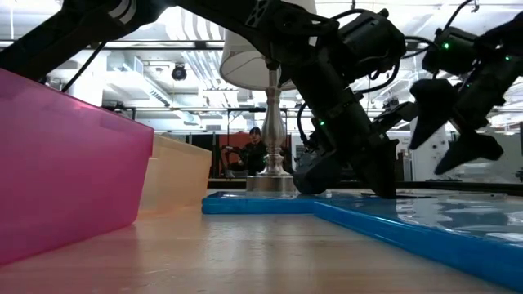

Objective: Pick & place jewel cases by type
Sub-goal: Put the bottom black CD case into the pink bin

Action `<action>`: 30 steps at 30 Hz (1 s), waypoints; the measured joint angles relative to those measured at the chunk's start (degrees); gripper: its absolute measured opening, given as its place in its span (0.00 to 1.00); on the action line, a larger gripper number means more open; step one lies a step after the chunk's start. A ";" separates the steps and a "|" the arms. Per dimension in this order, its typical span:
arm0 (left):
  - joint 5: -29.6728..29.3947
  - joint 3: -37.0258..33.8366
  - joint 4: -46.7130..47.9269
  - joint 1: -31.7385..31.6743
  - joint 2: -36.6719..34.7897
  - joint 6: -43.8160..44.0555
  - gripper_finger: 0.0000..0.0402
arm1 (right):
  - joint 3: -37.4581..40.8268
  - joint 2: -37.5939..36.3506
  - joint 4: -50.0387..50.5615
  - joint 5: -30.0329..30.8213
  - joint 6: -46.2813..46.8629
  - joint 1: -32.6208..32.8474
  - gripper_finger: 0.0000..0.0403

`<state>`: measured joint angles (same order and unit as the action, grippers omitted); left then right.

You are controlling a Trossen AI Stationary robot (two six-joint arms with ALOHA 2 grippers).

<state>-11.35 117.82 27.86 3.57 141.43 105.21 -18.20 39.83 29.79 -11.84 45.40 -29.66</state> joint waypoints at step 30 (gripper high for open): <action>-0.02 0.00 0.00 0.00 0.00 0.00 0.00 | 3.84 0.47 2.12 -0.47 0.94 0.01 0.88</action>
<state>-11.38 117.82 27.86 3.57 141.43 105.21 -14.36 40.29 31.91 -12.31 46.34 -29.65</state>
